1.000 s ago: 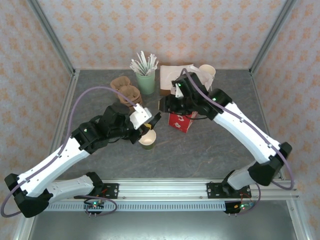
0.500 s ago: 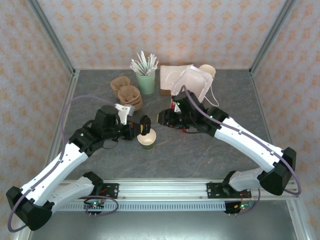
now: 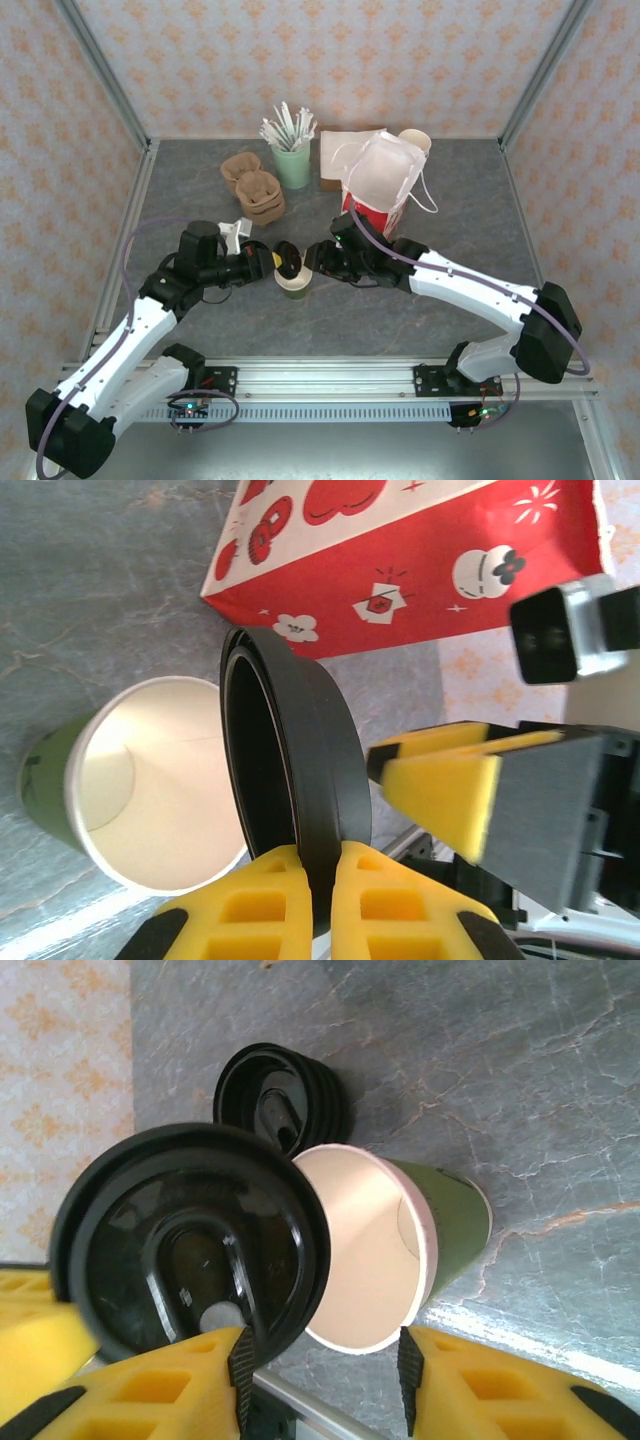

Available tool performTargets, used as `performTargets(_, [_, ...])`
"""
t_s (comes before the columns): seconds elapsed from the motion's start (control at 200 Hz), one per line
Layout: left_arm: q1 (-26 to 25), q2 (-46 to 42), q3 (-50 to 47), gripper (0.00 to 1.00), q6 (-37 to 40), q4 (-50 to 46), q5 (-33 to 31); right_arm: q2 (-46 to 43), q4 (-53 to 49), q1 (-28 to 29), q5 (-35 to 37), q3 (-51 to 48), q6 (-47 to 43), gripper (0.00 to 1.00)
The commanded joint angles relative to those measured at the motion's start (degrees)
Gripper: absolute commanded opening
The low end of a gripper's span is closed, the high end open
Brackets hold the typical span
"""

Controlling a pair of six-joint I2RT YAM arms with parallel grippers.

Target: Pack the takeout coffee

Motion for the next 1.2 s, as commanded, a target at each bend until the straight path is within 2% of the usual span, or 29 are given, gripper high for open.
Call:
performTargets(0.0, [0.7, -0.7, -1.7, 0.09, -2.1, 2.7, 2.3, 0.3, 3.6, 0.1, 3.3, -0.5, 1.9, 0.47])
performTargets(0.365, [2.2, 1.5, -5.1, 0.10, -2.8, 5.7, 5.5, 3.8, 4.1, 0.1, 2.4, -0.2, 1.9, 0.48])
performTargets(0.44, [2.9, 2.0, -5.6, 0.14, -2.5, 6.6, 6.3, 4.8, 5.0, 0.1, 1.3, -0.1, 1.8, 0.48])
performTargets(0.636, [3.9, 3.7, -6.5, 0.16, -1.7, 6.9, 7.2, 7.1, 6.4, 0.0, -0.9, 0.9, 2.6, 0.48])
performTargets(0.896, [4.3, 3.8, -6.8, 0.22, -1.9, 7.3, 7.2, 7.5, 7.0, -0.7, -1.5, 0.8, 2.7, 0.47])
performTargets(1.196, [4.4, 4.2, -6.8, 0.27, 0.4, 3.5, 5.0, 7.4, 6.8, -0.8, -1.1, 0.7, 2.5, 0.47])
